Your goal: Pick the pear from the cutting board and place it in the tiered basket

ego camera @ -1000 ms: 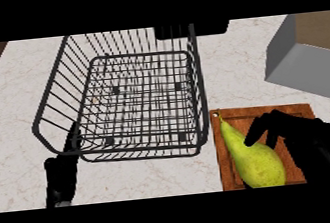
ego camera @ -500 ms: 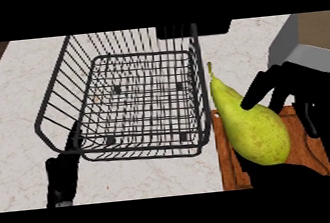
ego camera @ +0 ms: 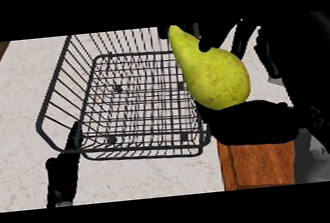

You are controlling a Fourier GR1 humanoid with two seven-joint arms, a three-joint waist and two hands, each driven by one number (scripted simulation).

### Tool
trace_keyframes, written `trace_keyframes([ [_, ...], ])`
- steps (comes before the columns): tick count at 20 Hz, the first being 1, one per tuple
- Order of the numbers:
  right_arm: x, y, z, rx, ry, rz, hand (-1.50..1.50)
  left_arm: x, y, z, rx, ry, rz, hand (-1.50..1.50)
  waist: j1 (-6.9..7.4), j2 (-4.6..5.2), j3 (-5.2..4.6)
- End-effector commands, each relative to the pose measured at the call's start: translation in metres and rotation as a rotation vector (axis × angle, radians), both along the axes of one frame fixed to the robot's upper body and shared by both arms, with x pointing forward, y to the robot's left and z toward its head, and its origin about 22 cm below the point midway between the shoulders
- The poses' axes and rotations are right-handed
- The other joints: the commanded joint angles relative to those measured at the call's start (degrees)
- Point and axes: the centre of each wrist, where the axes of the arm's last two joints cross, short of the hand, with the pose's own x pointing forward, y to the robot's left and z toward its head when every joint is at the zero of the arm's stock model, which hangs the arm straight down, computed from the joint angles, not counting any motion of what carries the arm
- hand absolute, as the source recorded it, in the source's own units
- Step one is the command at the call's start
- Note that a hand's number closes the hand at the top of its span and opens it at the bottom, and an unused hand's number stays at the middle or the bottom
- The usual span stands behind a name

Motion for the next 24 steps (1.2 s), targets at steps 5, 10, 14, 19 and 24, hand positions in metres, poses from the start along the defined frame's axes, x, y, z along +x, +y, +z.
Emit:
trace_keyframes([
  [5,0.057,0.025,-0.022,-0.043,0.109,0.024,1.5,0.004,0.005,-0.002,-0.003,0.013,0.007,0.0,0.08,0.3,-0.04],
  [10,0.076,0.065,-0.033,-0.072,0.12,0.013,1.5,-0.01,-0.006,-0.014,-0.006,0.032,-0.003,0.0,0.41,0.3,-0.06],
  [14,0.086,0.07,-0.078,-0.106,0.135,-0.033,1.5,-0.01,-0.009,-0.012,-0.004,0.019,-0.016,0.0,0.26,0.29,-0.04],
  [19,0.099,0.086,-0.073,-0.077,0.17,-0.035,1.5,-0.011,-0.001,-0.008,-0.008,0.002,-0.008,0.0,0.33,0.24,-0.04],
  [24,0.112,0.075,-0.107,0.214,0.315,-0.024,-1.5,0.008,-0.021,-0.003,0.006,0.013,-0.024,0.0,1.41,0.62,-0.01],
])
